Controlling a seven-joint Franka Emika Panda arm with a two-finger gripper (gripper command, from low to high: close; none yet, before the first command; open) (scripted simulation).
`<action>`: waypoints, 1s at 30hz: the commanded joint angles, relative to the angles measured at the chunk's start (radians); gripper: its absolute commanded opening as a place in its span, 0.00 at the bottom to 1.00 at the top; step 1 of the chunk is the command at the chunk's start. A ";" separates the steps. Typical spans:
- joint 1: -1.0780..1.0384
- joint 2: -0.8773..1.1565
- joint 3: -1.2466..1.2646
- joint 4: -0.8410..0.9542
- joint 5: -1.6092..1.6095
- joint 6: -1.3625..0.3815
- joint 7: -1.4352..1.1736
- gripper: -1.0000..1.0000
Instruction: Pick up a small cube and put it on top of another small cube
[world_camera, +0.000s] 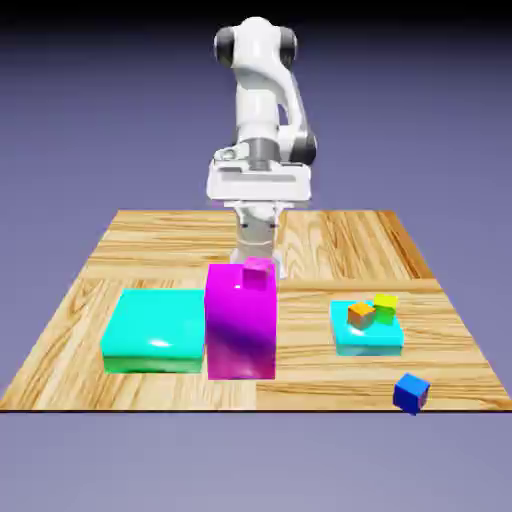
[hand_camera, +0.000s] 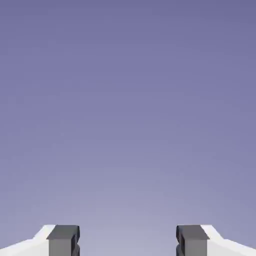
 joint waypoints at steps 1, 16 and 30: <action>-0.001 0.028 0.011 0.023 0.002 -0.018 -0.044 0.50; -0.010 0.450 0.175 0.366 0.028 -0.281 -0.696 0.50; -0.019 0.845 0.327 0.686 0.053 -0.526 -1.305 0.50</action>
